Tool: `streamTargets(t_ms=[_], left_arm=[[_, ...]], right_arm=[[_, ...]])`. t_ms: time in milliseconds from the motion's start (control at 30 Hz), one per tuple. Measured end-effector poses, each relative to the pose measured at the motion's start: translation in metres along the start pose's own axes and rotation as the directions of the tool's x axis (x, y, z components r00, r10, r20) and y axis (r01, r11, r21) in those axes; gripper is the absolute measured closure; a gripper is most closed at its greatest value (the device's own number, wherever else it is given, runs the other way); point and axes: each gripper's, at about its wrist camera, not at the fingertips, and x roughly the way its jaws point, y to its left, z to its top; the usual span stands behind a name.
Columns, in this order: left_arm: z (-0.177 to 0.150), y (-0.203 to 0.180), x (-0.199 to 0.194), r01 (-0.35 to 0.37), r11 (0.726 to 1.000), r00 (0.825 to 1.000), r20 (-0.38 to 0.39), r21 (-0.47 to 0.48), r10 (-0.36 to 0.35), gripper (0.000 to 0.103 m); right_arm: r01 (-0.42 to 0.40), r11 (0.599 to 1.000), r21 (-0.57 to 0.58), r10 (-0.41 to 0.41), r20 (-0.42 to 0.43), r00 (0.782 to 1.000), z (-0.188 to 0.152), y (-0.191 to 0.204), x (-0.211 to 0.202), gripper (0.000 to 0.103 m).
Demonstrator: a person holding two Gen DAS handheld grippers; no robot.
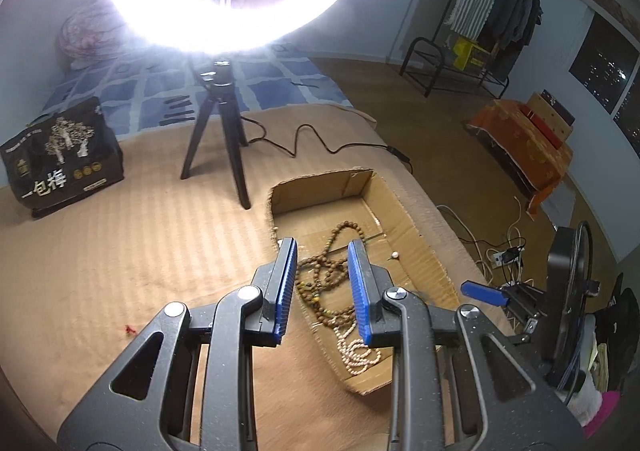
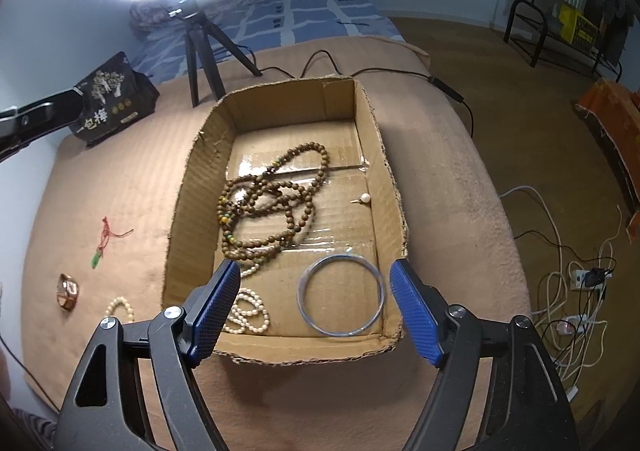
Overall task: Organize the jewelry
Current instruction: 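Open both grippers to drop the mala and bangle into the box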
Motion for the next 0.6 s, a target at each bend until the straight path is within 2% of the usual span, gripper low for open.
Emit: streamTargets(t_ms=[267, 600], left_arm=[[-0.014, 0.034, -0.040, -0.049, 0.999, 0.998, 0.035, -0.009, 0.049, 0.078], [-0.051, 0.111, -0.084, -0.133, 0.986, 0.988, 0.059, -0.103, 0.139, 0.076]], right_arm=[[-0.013, 0.998, -0.056, 0.014, 0.027, 1.000, -0.004, 0.022, -0.009, 0.026], [-0.031, 0.989, -0.142, 0.045, 0.101, 0.994, -0.007, 0.058, -0.019, 0.026]])
